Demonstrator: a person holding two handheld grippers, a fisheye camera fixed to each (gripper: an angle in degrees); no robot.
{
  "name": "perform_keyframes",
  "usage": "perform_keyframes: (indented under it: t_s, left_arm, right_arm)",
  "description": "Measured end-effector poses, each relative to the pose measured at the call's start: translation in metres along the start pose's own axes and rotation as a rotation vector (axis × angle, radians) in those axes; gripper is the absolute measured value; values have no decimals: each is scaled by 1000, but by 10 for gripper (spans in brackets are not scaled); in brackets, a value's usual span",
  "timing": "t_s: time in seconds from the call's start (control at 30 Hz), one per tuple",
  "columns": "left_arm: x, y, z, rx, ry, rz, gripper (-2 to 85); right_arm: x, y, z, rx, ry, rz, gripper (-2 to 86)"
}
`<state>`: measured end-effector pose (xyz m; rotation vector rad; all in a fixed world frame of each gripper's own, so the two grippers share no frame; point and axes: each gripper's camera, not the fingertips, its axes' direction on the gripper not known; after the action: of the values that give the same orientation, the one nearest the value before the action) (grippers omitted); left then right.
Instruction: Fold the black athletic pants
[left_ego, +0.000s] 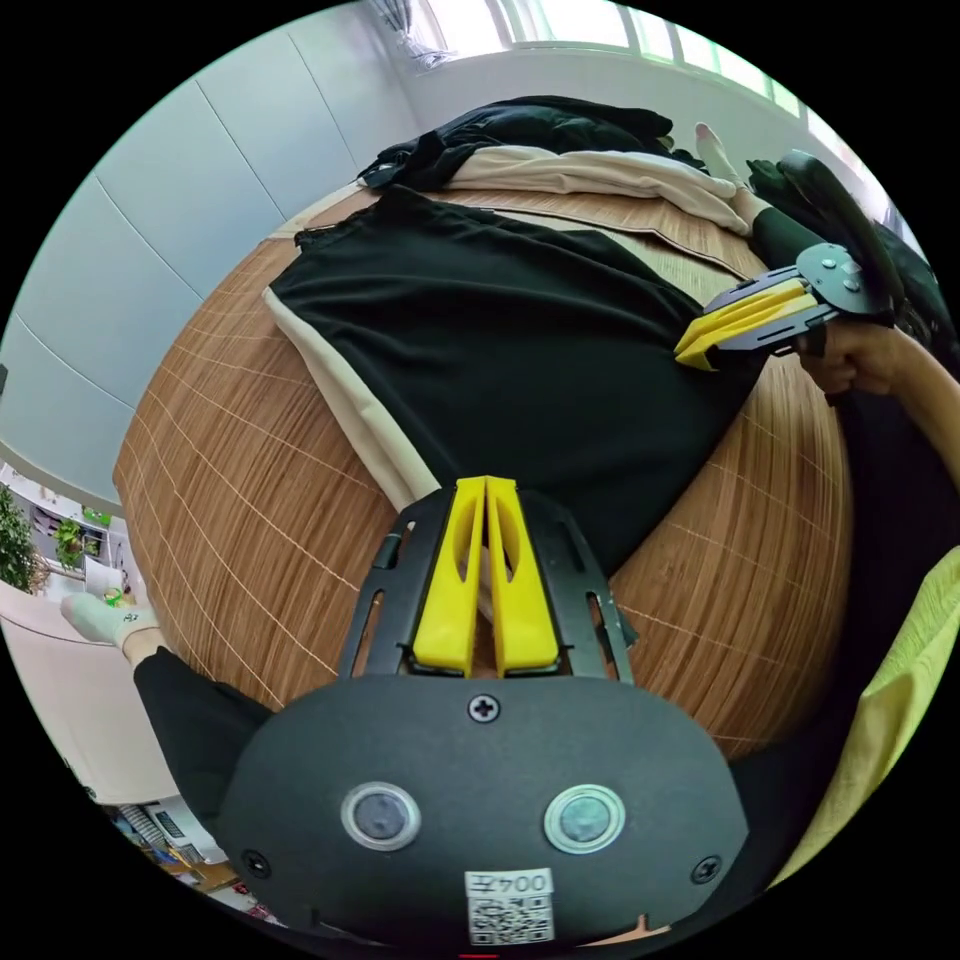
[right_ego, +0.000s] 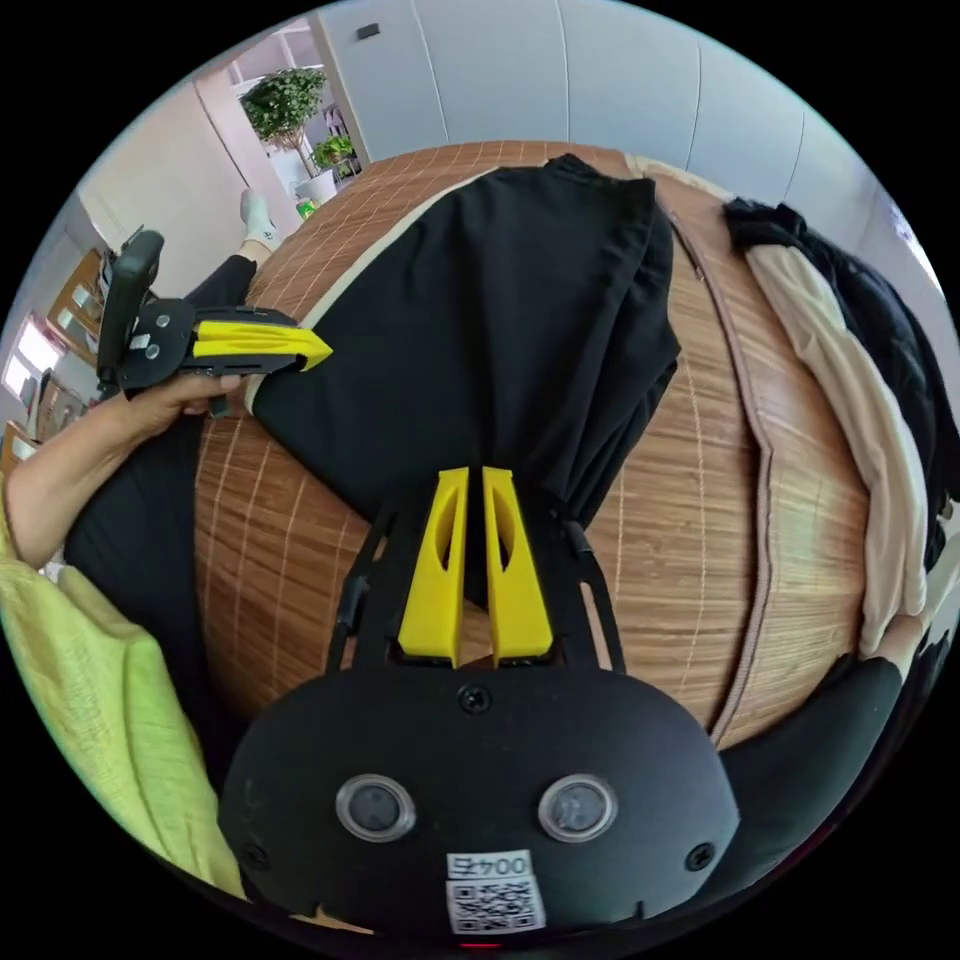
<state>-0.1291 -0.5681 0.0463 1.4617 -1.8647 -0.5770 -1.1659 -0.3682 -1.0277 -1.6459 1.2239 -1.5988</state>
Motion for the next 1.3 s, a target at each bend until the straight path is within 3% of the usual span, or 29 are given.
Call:
perform_keyframes:
  t_s: [0.2,0.33,0.5,0.67,1.03,1.17,1.3]
  left_arm:
    - [31,35,-14,-87,164,1,2]
    - [52,35,-37,-35,64,42,2]
    - [64,34,-65,117,-133,55,1]
    - [65,30,-21,-30,-121,85,2]
    - [75,49,-6,25,-109,56,1]
    - [70,52,-5,43,-73,30,1]
    - [71,55,-4,55,-64,25,1]
  right_arm:
    - [-32,42,-12,-144,-118,8,21]
    - [-60,64,-17,-185,-72,-45,30]
    - [-54,58,-54,47,23,-16,63]
    - [0,14,-77,328,33,114,87]
    - [62,-106,-5,301,67,209,86]
    - [49,-120,16,288,98,173,12]
    - [6,-102,12,389,184,60,-4]
